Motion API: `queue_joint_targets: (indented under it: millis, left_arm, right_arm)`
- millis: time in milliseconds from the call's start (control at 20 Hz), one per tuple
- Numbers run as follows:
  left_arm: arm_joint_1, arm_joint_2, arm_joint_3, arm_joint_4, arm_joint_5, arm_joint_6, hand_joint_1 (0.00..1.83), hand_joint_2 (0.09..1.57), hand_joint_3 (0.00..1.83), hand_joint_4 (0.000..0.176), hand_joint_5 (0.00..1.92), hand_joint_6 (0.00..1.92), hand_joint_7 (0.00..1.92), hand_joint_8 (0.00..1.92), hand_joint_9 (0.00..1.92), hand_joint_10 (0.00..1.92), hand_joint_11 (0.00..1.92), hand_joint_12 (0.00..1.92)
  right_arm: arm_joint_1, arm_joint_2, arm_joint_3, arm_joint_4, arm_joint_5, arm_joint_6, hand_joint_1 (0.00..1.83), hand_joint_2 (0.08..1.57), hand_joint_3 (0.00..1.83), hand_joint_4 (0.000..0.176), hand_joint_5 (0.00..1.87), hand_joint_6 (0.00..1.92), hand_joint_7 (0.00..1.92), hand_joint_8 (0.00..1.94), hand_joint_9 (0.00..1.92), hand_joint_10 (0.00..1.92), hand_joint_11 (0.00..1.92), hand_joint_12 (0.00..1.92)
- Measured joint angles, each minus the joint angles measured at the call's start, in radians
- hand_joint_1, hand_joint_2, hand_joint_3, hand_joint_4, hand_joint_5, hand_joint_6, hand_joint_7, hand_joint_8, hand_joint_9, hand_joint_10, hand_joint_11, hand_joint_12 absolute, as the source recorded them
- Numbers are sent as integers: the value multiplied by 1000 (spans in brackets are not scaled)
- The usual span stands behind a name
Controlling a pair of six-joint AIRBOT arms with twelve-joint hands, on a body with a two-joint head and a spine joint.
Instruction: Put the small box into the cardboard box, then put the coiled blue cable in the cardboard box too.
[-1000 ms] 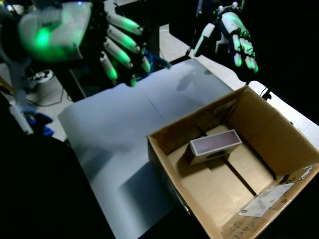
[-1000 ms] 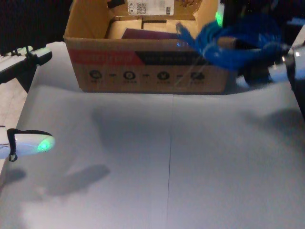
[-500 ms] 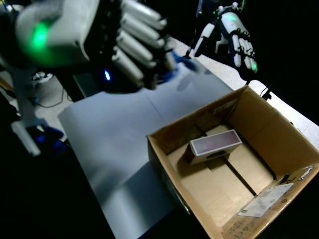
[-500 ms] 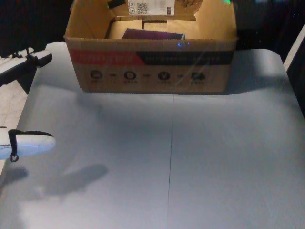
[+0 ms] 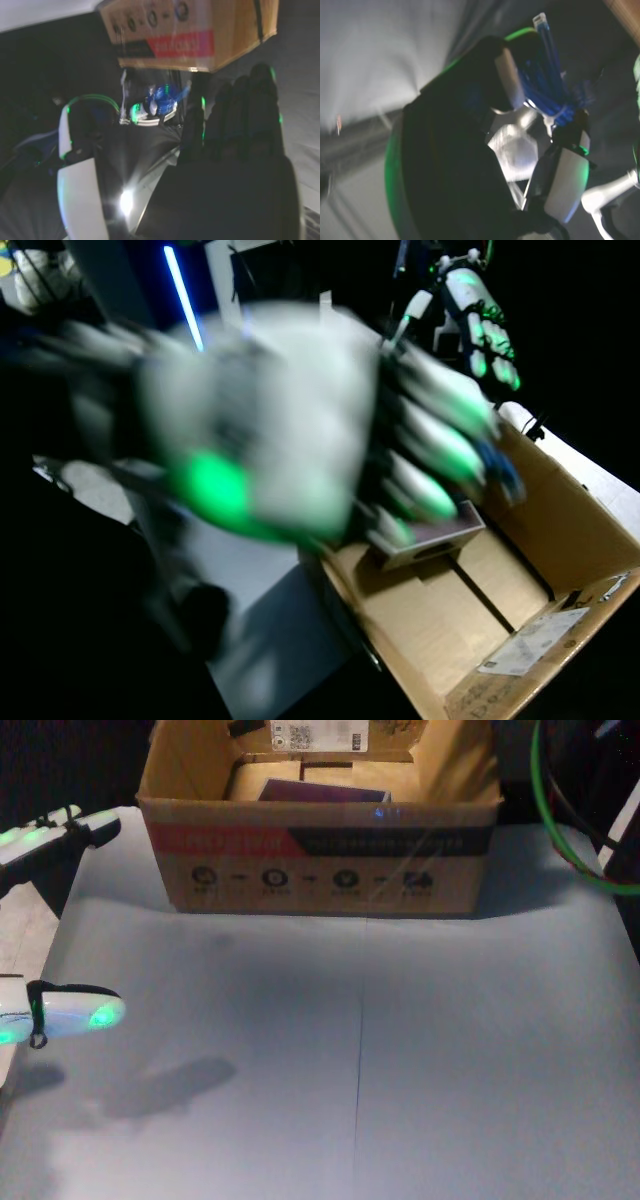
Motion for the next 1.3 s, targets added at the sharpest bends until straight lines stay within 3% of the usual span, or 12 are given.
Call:
queue_joint_targets:
  millis: [50, 100, 150, 200, 250, 300, 500, 750, 850, 950, 1150, 1300]
  left_arm:
    - [-1, -2, 0, 1, 3, -2, 723, 829, 0, 156, 144, 0, 51, 0, 27, 2, 93, 9]
    - [-1, -2, 0, 0, 5, -3, 726, 829, 0, 163, 142, 0, 53, 1, 25, 1, 97, 11]
    - [-1, -2, 0, 0, 5, -4, 728, 829, 0, 164, 141, 0, 53, 1, 25, 1, 97, 11]
    - [-1, -2, 0, 1, 3, -5, 712, 834, 2, 157, 134, 0, 55, 2, 27, 2, 105, 14]
    - [-1, -2, 0, 4, 4, -5, 726, 839, 3, 158, 136, 1, 64, 4, 36, 5, 118, 19]
    - [-1, -3, 0, 4, 6, -5, 727, 839, 2, 158, 140, 2, 68, 5, 41, 5, 120, 20]
    - [-1, -5, 0, 3, 12, -5, 734, 828, 0, 164, 144, 2, 70, 2, 51, 5, 130, 22]
    - [-1, -5, 0, 3, 12, -7, 762, 843, 4, 163, 145, 0, 65, 0, 49, 2, 129, 20]
    - [-1, -4, 0, 3, 8, -9, 745, 847, 4, 158, 154, 3, 62, 0, 51, 2, 143, 24]
    - [-1, -3, 0, 3, -2, -8, 727, 842, 1, 169, 152, 1, 66, 2, 47, 1, 132, 19]
    - [12, 19, -11, -20, -55, -9, 725, 853, 4, 156, 126, 0, 75, 1, 40, 0, 99, 4]
    - [49, 43, -41, -23, -103, -10, 691, 843, 0, 170, 118, 1, 55, 2, 30, 3, 106, 7]
  right_arm:
    - [0, 0, 1, 0, -16, 0, 1058, 1164, 6, 0, 869, 1148, 859, 1342, 1024, 1674, 1018, 1881]
    - [0, 2, 0, 2, -18, 0, 772, 1127, 0, 27, 461, 124, 542, 421, 640, 860, 577, 1428]
    - [0, 6, -1, 3, -18, 0, 745, 1127, 0, 37, 442, 32, 566, 184, 661, 639, 554, 1344]
    - [0, 11, -5, 2, -18, 0, 594, 1125, 0, 116, 202, 0, 388, 10, 575, 233, 405, 1068]
    - [0, 21, -13, -1, -21, 0, 477, 1115, 0, 171, 49, 0, 211, 0, 326, 18, 121, 924]
    - [0, 25, -16, -1, -22, 0, 466, 1108, 0, 176, 1, 0, 144, 0, 242, 0, 86, 921]
    - [0, 54, -56, 0, 8, 0, 401, 1038, 0, 176, 0, 0, 0, 0, 190, 1, 55, 1088]
    - [0, 158, -167, -8, 93, 1, 413, 982, 0, 176, 0, 0, 0, 0, 100, 10, 0, 925]
    - [-28, 233, -238, -7, 173, 1, 423, 977, 0, 176, 0, 0, 0, 0, 13, 11, 0, 448]
    - [-90, 302, -305, -10, 250, 1, 454, 962, 0, 176, 0, 0, 0, 0, 0, 0, 0, 27]
    - [-255, 424, -435, 31, 430, 0, 631, 970, 0, 175, 0, 0, 0, 0, 0, 0, 0, 0]
    - [-400, 452, -490, 100, 549, 2, 593, 914, 0, 176, 0, 0, 0, 0, 0, 0, 0, 0]
